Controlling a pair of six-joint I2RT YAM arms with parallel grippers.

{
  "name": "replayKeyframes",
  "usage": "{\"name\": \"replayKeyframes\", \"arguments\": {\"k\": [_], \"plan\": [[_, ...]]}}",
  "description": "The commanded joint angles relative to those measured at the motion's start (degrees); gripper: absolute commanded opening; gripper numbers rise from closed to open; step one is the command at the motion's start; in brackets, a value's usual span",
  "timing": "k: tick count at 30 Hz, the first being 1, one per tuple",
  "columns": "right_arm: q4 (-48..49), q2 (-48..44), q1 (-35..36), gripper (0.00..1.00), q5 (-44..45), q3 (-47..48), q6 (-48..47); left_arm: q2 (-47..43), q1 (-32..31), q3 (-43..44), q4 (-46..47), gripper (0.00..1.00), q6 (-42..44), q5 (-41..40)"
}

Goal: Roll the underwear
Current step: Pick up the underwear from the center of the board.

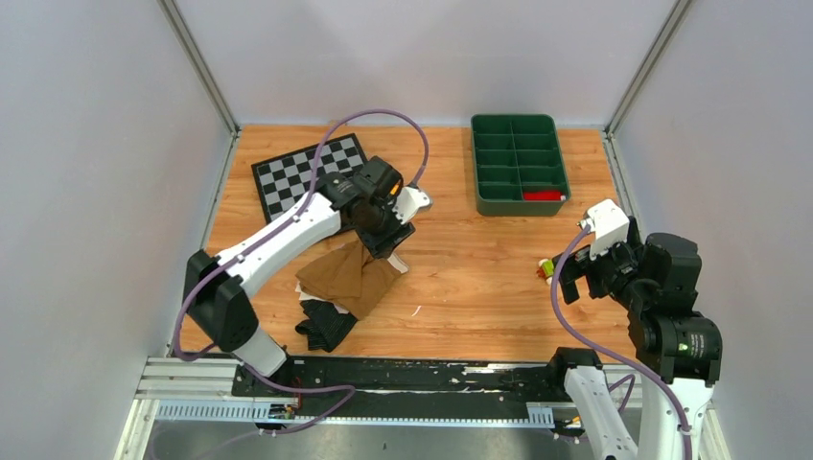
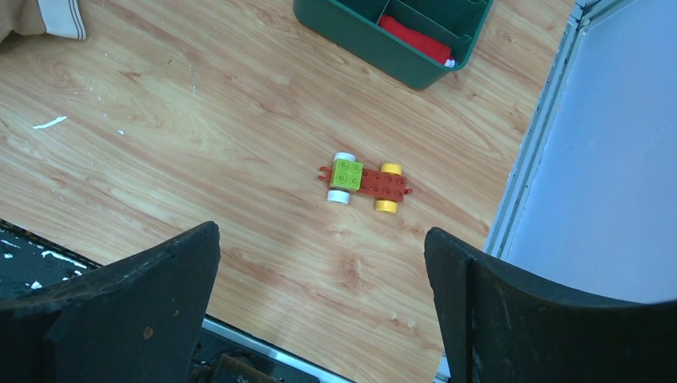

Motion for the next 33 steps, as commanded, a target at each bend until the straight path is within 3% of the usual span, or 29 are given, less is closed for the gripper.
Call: {"name": "replayKeyframes", "arguments": {"k": [1,9,15,21,25,29,33], "plan": [[0.06,-0.17,0.06,0.99,0.76,-0.57,0.82,6.34,0.30,0.63,6.07,0.59,-2.81,-5.19],[-0.81,-1.52,0.06,0.99,0.97,-1.39,0.46,17.58,0.31,1.89,9.33,0.64,-2.77,-10.04],[-0.77,-2.20,0.06,0.99,-0.57,-3.89,1.04,20.80,0.33,1.69,12.97,0.61,-3.23,-15.80],[2.43,-1.72,0.15,0.97,-3.65,-7.63,2.29,21.84,0.44,4.64,10.82,0.40,-2.80,-17.33],[3.46,8.56,1.37,0.92,-6.98,-4.81,2.63,19.33,1.74,6.37,10.44,0.20,-1.42,-18.12],[16.07,17.29,1.37,0.95,-13.60,-3.09,18.10,18.01,5.13,8.39,9.12,0.06,-1.51,-16.83],[33.24,29.31,1.74,0.90,-24.47,-9.89,39.54,16.78,11.27,10.33,6.47,0.02,-4.62,-7.69]]}}
